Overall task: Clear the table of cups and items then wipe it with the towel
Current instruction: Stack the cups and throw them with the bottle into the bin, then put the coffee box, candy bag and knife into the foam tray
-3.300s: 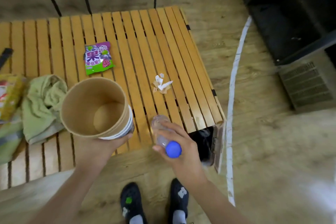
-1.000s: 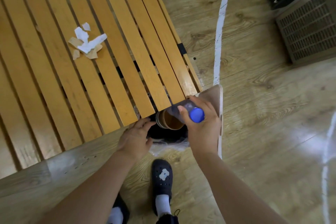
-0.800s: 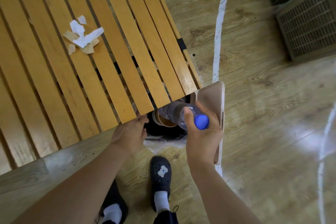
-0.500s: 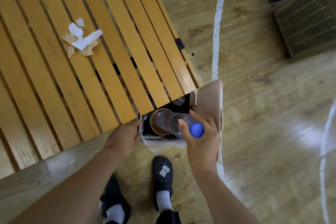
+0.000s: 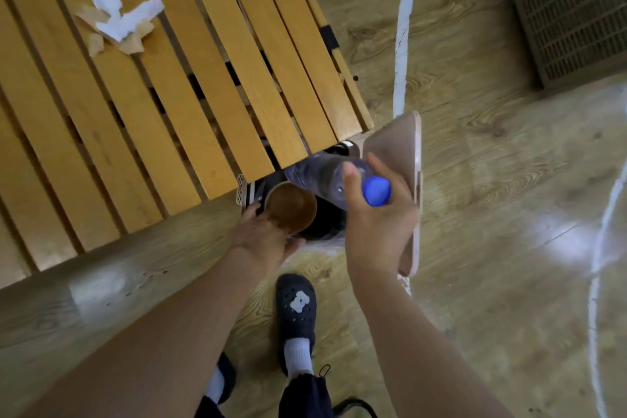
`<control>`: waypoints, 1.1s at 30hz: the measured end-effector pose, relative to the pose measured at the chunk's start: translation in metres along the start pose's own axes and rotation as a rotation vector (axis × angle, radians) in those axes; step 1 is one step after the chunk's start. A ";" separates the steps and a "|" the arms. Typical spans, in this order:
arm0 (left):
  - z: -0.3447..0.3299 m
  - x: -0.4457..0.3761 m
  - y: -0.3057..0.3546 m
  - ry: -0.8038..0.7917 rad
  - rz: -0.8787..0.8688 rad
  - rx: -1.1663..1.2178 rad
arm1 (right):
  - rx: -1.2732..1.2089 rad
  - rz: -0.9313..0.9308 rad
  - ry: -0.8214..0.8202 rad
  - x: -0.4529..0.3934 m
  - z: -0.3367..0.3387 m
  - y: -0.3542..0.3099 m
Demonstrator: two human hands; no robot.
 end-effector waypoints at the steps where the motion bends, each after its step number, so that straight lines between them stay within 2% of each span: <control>1: -0.002 0.003 0.000 0.011 0.002 -0.012 | -0.010 -0.010 -0.015 0.000 -0.008 0.001; 7: -0.006 0.009 -0.007 -0.003 -0.010 0.106 | -0.114 -0.176 -0.129 -0.005 -0.053 0.029; 13: -0.013 0.008 -0.002 -0.010 0.011 0.165 | -0.082 -0.257 -0.235 -0.021 -0.069 0.065; 16: -0.013 0.008 -0.004 0.041 0.043 0.170 | 0.254 -0.306 -0.261 -0.025 -0.071 0.079; 17: -0.011 0.008 -0.004 0.080 0.049 0.153 | 0.335 -0.294 -0.303 -0.024 -0.072 0.080; 19: -0.004 0.010 -0.005 0.143 0.071 0.129 | 0.616 -0.034 -0.397 -0.020 -0.072 0.076; 21: 0.005 0.012 -0.007 0.161 0.109 0.143 | 0.770 0.125 -0.469 -0.014 -0.071 0.071; 23: 0.013 0.014 -0.008 0.129 0.137 0.185 | 0.796 0.164 -0.493 -0.011 -0.064 0.066; 26: 0.027 0.027 -0.011 0.078 0.172 0.254 | 0.945 0.275 -0.629 0.009 -0.053 0.056; 28: 0.039 0.048 -0.014 0.030 0.210 0.331 | 0.966 0.262 -0.728 0.034 -0.043 0.043; 32: 0.068 0.111 -0.031 -0.179 0.199 0.558 | 0.965 0.231 -0.977 0.073 -0.022 -0.001; 33: 0.084 0.130 -0.046 -0.155 0.186 0.612 | 0.954 0.258 -1.004 0.077 -0.022 -0.017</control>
Point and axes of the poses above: each hand's wrist, its own x-axis away from the middle knuckle, its own z-axis out of the back of the hand, y = z × x, the point moved 3 cm from there along -x, towards the middle knuckle, and after that the axes turned 3 degrees about z, right-handed, at the moved point
